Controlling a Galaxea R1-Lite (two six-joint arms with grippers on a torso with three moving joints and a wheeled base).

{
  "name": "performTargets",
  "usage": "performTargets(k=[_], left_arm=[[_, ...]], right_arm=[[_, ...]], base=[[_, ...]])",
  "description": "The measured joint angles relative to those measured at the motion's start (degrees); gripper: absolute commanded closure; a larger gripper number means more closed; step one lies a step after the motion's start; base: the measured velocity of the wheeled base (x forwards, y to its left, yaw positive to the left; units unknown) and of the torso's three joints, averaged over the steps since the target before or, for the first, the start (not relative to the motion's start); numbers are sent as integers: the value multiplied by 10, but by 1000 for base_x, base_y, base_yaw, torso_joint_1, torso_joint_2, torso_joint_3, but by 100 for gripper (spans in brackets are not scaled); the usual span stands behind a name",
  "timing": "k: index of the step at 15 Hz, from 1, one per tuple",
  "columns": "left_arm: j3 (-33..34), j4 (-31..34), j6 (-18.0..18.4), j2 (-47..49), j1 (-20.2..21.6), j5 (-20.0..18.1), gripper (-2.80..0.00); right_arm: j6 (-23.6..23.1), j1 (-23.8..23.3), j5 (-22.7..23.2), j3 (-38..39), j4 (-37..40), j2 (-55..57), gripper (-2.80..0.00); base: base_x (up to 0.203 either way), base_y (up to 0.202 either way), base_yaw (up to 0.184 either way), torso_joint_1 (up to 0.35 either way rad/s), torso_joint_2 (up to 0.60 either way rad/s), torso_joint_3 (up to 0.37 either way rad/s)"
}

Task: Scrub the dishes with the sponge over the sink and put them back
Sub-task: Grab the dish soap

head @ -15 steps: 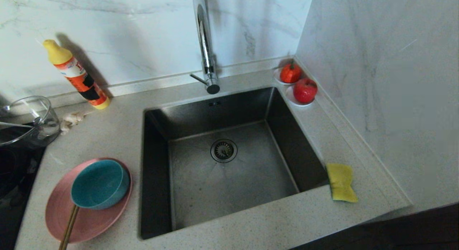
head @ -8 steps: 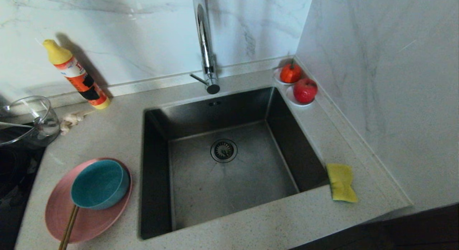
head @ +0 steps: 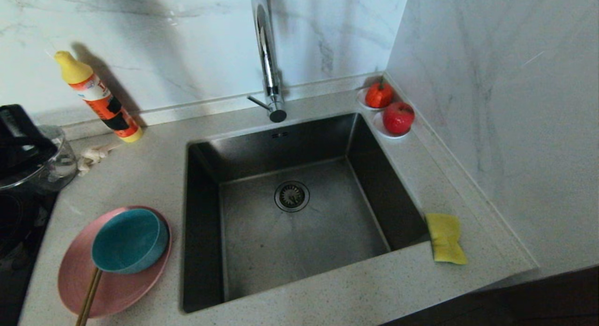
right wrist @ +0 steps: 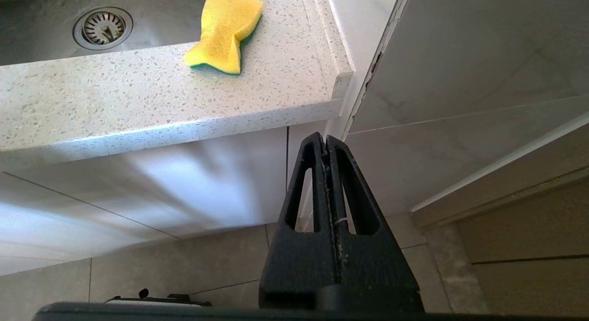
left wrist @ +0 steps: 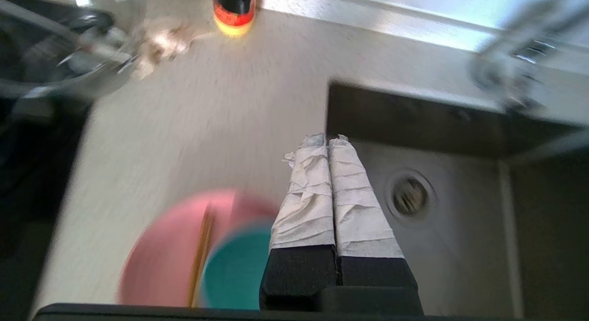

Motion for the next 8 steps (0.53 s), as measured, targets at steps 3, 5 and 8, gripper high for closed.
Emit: performTargets(k=[3, 5, 8], left_arm=[[-32, -103, 1, 132, 3, 39, 0], [-52, -150, 7, 197, 7, 52, 0], [-69, -247, 36, 279, 10, 95, 0]], right_arm=[[0, 0, 0, 0, 0, 0, 0], [0, 0, 0, 0, 0, 0, 0], [0, 0, 0, 0, 0, 0, 0]], base=[[0, 0, 0, 0, 0, 0], [0, 0, 0, 0, 0, 0], [0, 0, 0, 0, 0, 0]])
